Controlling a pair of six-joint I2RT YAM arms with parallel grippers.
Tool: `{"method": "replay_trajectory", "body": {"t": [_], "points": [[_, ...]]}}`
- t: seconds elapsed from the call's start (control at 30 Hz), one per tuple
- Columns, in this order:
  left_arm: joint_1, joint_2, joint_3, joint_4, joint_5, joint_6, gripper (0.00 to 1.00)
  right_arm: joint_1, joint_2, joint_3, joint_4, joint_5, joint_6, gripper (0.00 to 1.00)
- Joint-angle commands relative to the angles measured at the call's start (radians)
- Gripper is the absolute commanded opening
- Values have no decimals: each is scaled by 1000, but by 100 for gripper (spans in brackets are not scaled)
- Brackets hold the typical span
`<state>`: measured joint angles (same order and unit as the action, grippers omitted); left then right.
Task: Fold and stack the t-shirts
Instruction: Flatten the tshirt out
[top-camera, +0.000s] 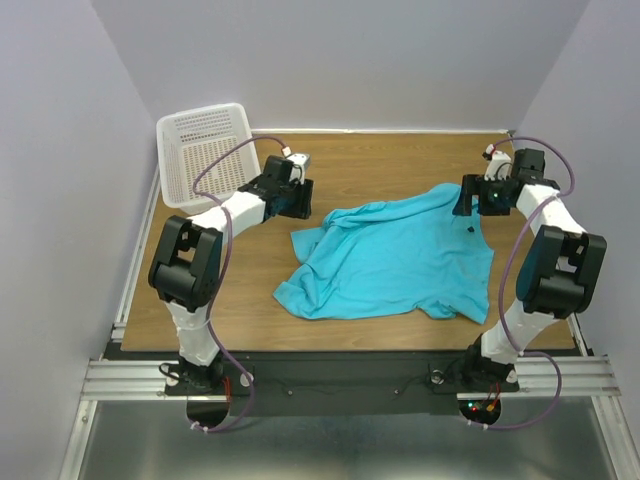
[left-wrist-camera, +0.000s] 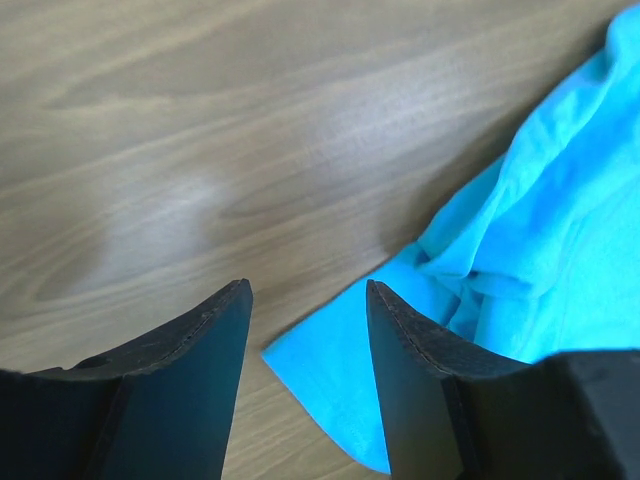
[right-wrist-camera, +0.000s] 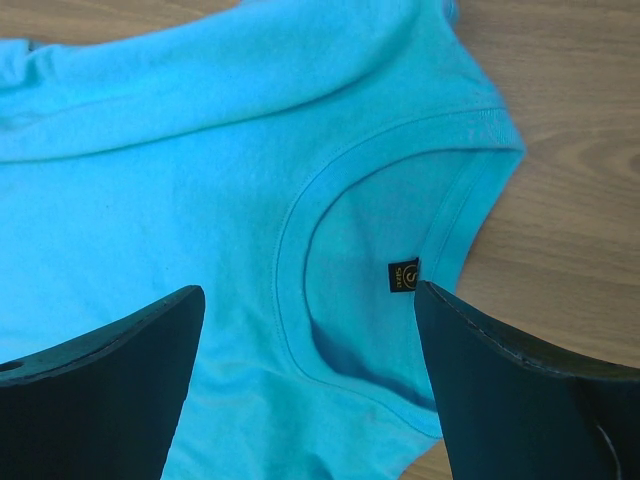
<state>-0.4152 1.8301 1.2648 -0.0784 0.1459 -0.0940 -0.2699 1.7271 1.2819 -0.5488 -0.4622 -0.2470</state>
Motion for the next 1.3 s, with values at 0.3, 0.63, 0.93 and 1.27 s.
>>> {"method": "replay_trajectory", "body": {"t": [0.3,0.63,0.93,1.27], "points": [[0,29,-38,-78,-25,-42,56,-17,42,48,30,-4,2,92],[-34,67,-19,-141,-111,-47,54,-23,51,65,29,3,3,92],[-51,106,-12,-176,-137,-55,38,-25,80,112,30,26,12,92],[-54,69,-18,-156,-138,-58,1,-25,228,266,30,105,103,88]]}}
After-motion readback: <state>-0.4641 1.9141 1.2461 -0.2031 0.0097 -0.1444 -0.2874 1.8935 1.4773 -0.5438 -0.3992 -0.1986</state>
